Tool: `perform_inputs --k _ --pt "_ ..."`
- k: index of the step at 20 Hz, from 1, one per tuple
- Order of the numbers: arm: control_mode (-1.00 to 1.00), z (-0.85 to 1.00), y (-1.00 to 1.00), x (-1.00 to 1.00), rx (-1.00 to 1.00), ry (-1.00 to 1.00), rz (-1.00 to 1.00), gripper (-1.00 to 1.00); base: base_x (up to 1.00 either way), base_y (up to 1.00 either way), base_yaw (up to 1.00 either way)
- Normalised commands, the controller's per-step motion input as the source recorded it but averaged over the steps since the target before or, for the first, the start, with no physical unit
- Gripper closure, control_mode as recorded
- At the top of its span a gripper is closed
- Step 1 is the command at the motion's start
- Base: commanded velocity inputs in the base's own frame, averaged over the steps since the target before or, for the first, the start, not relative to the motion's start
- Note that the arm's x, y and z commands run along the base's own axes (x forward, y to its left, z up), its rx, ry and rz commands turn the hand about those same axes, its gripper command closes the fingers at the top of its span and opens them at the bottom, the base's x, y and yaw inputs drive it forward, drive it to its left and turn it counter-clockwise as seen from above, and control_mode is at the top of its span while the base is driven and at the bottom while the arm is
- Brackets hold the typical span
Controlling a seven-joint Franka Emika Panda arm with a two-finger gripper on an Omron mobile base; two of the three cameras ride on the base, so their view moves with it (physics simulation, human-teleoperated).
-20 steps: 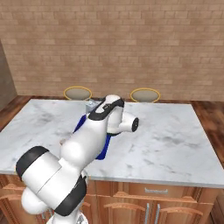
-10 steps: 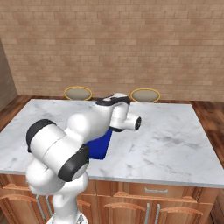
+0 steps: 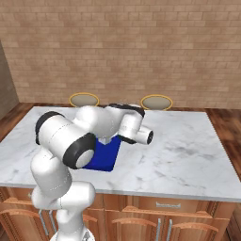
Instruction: Take out the milk from the fridge and place it on the tray on the counter. Then take the sugar cube near the tray and place it in the tray.
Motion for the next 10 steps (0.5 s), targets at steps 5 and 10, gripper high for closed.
perform_inputs --k 5,10 --pt "-1.00 -0.30 -0.02 0.21 0.00 0.00 0.00 1.00 0.00 0.00 0.00" --pt "-1.00 -0.29 -0.09 0.22 0.00 0.00 0.01 1.00 0.00 0.00 0.00"
